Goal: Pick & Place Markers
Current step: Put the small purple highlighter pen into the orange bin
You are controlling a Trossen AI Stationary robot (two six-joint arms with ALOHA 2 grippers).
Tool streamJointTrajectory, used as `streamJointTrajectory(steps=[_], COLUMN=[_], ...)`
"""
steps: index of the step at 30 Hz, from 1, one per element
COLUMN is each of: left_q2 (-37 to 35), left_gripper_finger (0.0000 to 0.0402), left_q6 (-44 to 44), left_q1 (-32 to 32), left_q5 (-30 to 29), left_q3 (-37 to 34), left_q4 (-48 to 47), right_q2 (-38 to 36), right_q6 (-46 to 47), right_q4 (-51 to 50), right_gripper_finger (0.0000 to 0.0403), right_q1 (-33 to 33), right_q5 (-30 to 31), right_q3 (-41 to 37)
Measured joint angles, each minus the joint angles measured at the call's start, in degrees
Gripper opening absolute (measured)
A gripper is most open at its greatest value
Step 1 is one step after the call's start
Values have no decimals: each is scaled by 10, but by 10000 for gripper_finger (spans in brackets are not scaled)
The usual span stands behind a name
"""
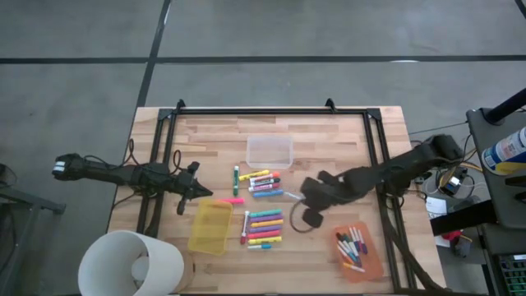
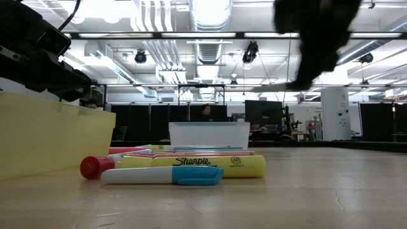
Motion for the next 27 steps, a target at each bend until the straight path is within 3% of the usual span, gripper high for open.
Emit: streamJointTrajectory(steps=[7,18,27], left_q2=[0,1,1], left_gripper_finger=[0,0,0], left_q6=[0,0,0], left_q1=[0,0,0], left_q5=[0,0,0], left_q3=[0,0,0], left_q4=[0,0,0], right_q2=[-58,-40,2], right_q6=[202,533,665], right_q4=[-64,-137,-143], right_gripper_finger=[28,29,29], right_q1=[128,316,375], right_q5=[3,14,-6], right_q3=[0,0,0])
